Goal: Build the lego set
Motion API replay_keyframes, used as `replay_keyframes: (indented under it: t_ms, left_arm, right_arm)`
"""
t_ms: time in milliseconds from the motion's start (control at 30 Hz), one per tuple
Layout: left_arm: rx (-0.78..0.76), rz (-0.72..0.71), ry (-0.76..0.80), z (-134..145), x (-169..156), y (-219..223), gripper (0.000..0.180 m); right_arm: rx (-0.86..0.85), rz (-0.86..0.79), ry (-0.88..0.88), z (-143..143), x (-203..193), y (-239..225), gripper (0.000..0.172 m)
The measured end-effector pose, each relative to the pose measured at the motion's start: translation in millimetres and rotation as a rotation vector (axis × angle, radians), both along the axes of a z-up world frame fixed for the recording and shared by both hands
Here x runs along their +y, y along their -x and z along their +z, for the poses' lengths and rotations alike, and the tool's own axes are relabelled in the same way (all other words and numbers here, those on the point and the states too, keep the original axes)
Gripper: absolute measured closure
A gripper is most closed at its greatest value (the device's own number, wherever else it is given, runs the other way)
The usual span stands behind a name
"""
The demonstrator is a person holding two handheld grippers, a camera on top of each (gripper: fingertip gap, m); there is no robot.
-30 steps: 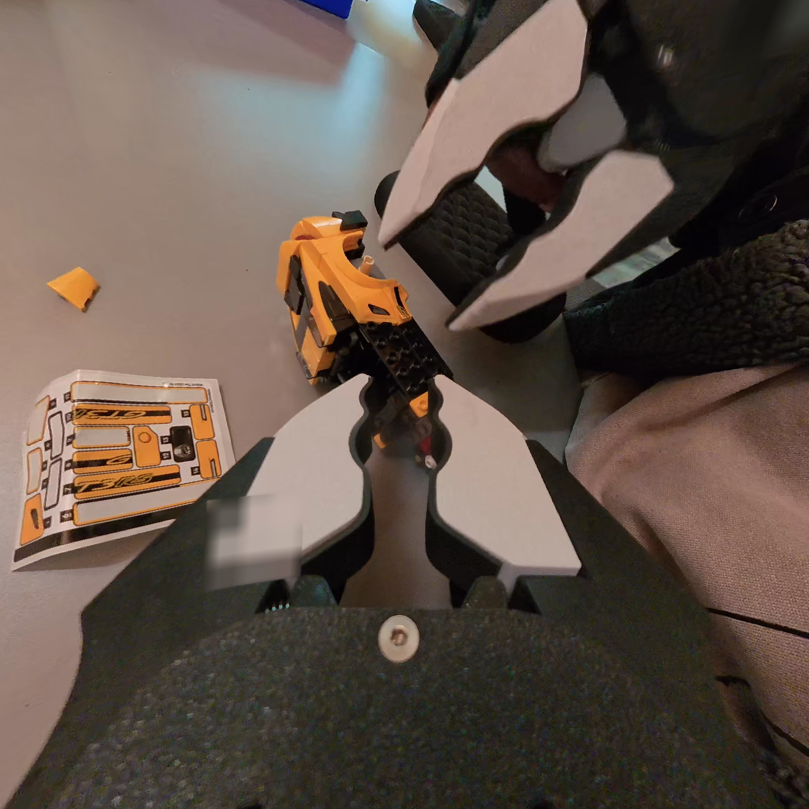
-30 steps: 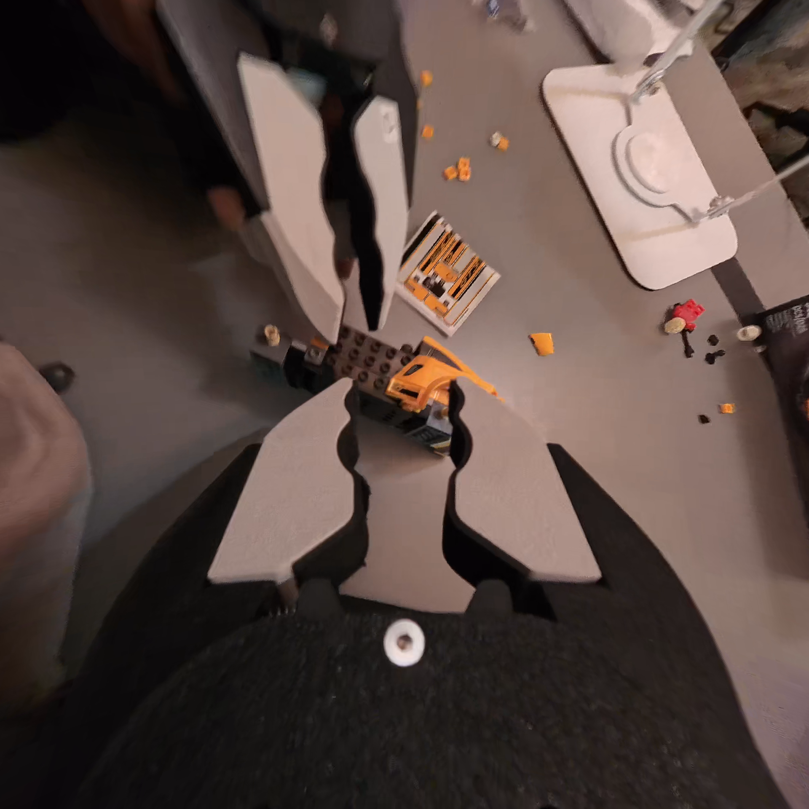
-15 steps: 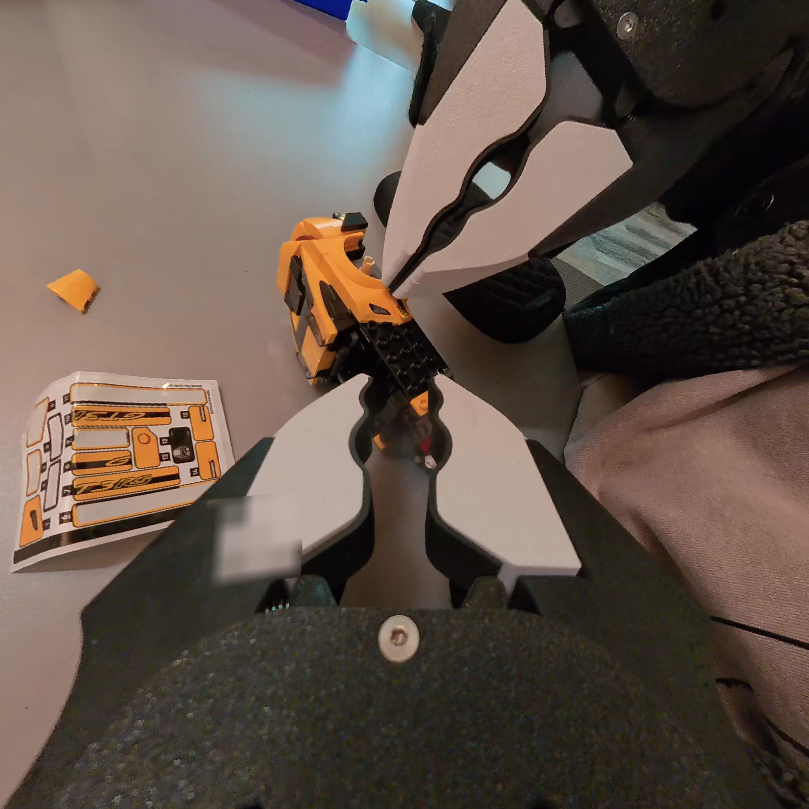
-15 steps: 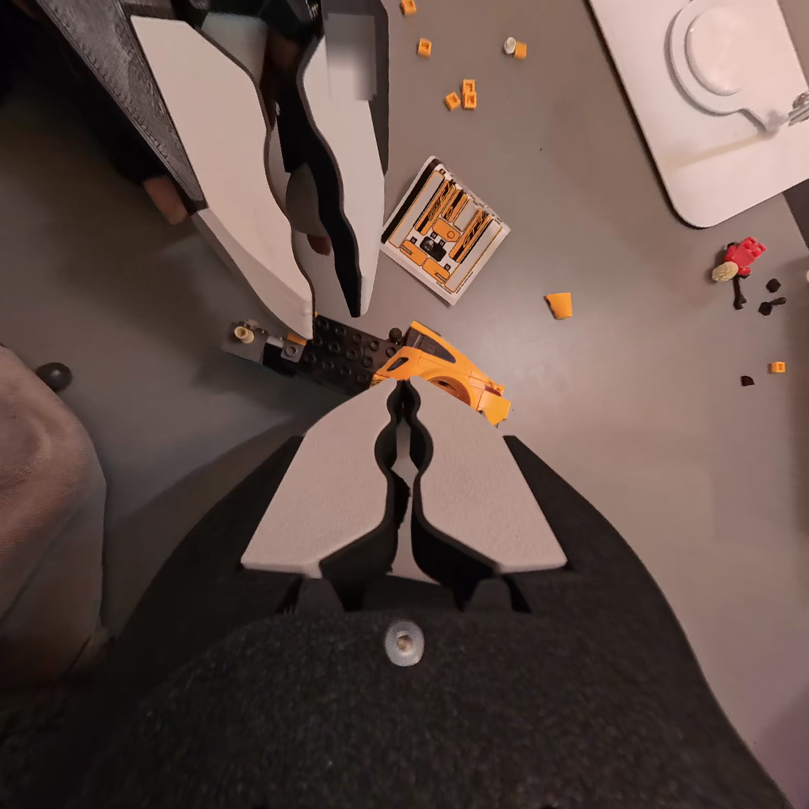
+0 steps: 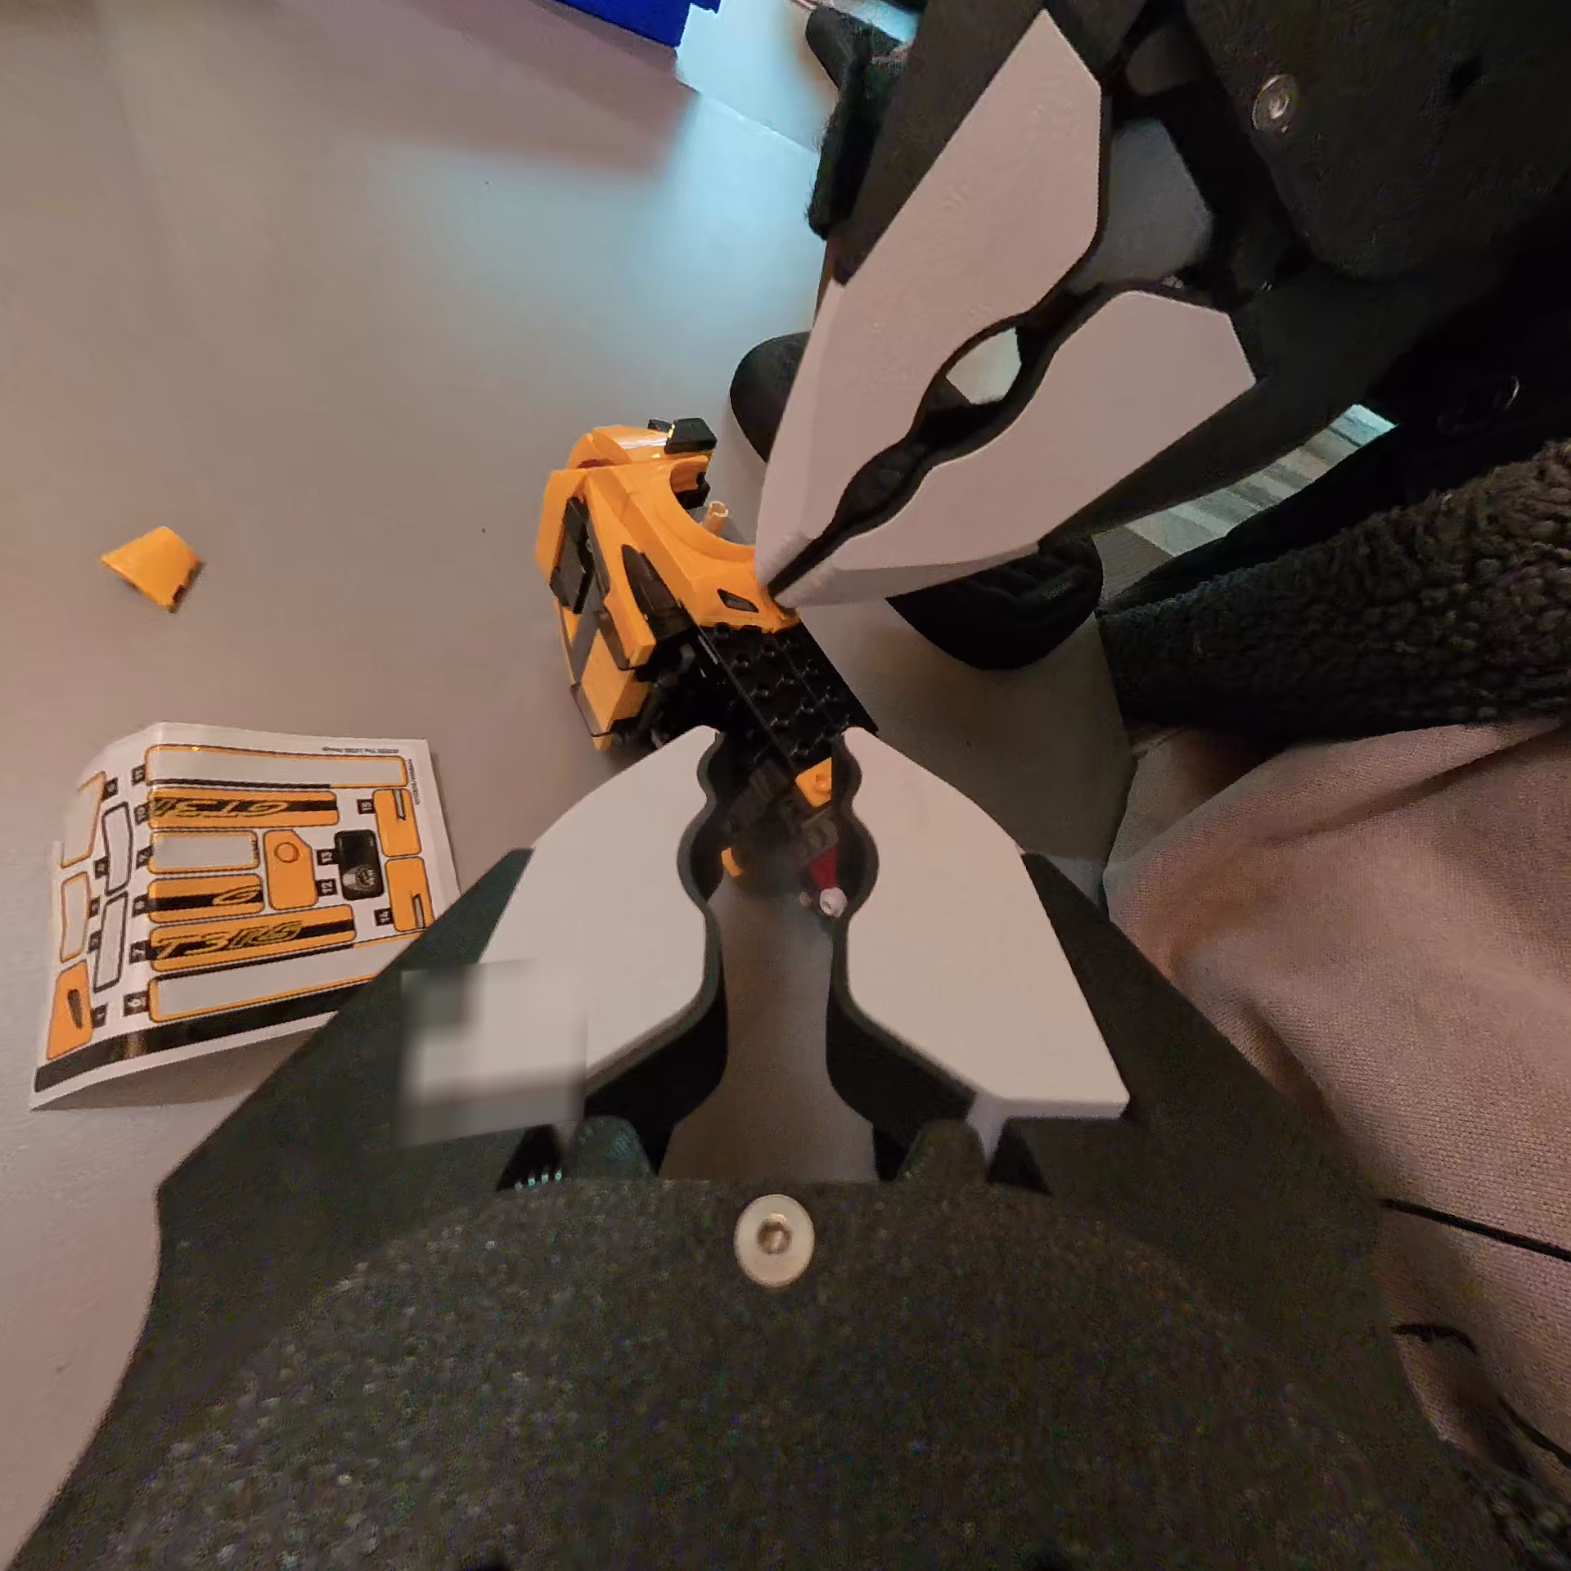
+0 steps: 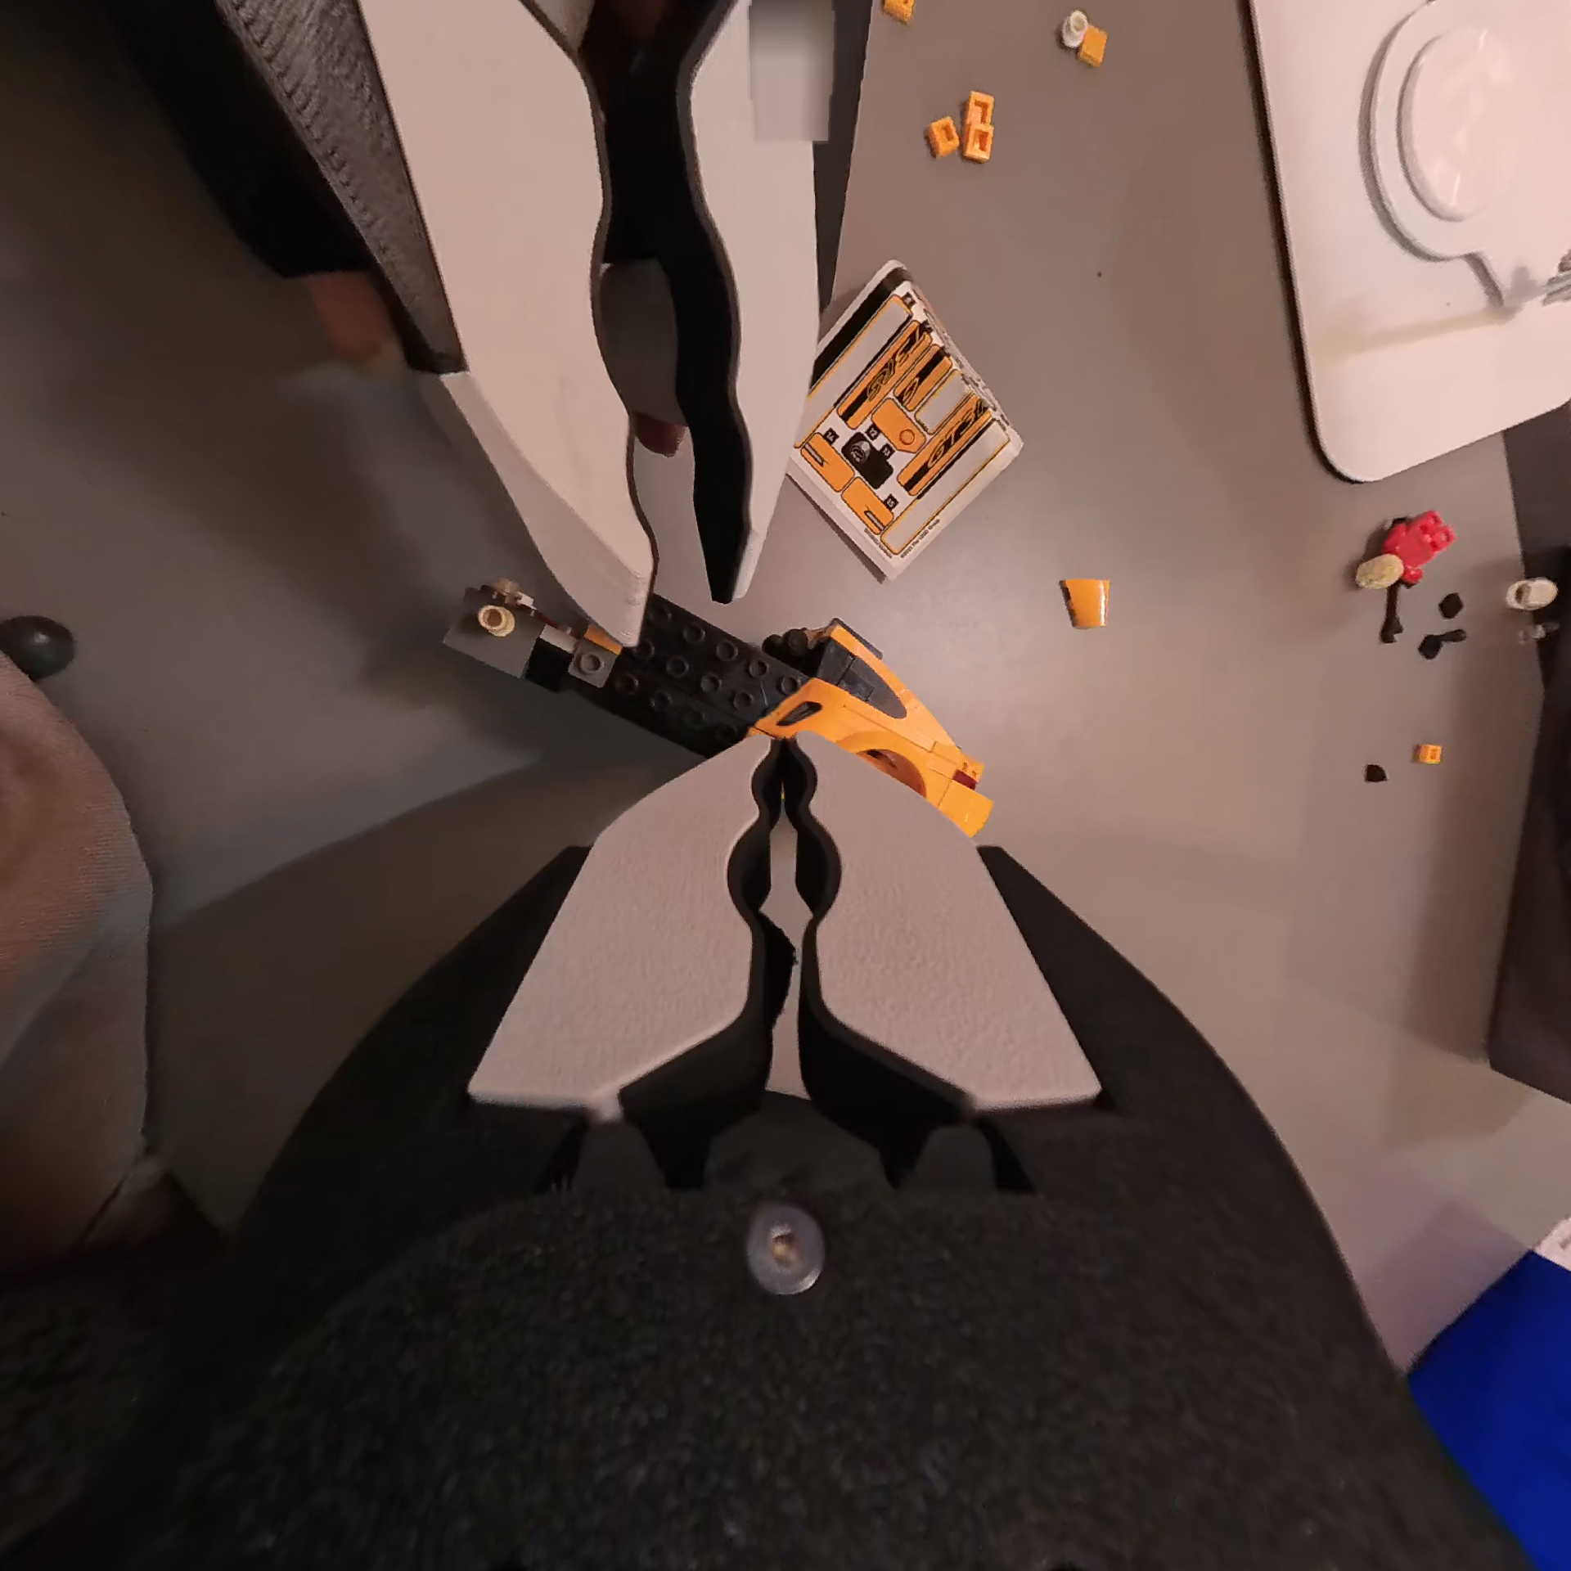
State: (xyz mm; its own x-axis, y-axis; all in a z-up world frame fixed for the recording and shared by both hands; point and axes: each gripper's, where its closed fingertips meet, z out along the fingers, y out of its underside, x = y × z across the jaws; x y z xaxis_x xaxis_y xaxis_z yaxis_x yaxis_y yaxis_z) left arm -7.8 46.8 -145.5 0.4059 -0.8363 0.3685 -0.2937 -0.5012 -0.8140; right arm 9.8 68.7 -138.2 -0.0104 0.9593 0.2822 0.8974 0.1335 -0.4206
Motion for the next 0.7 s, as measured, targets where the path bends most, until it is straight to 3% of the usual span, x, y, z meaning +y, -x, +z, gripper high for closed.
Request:
replay_keyframes:
  t_ms: [533,700]
  left_arm:
    - [0.005,0.007,-0.005,-1,2,0,0.158]
    - [0.006,0.008,-0.007,-1,3,0,0.158]
  right_arm:
    - [0.028,0.009,0.051,-3,-7,3,0.172]
    - [0.155,-0.102,0.135,16,5,-1,0.172]
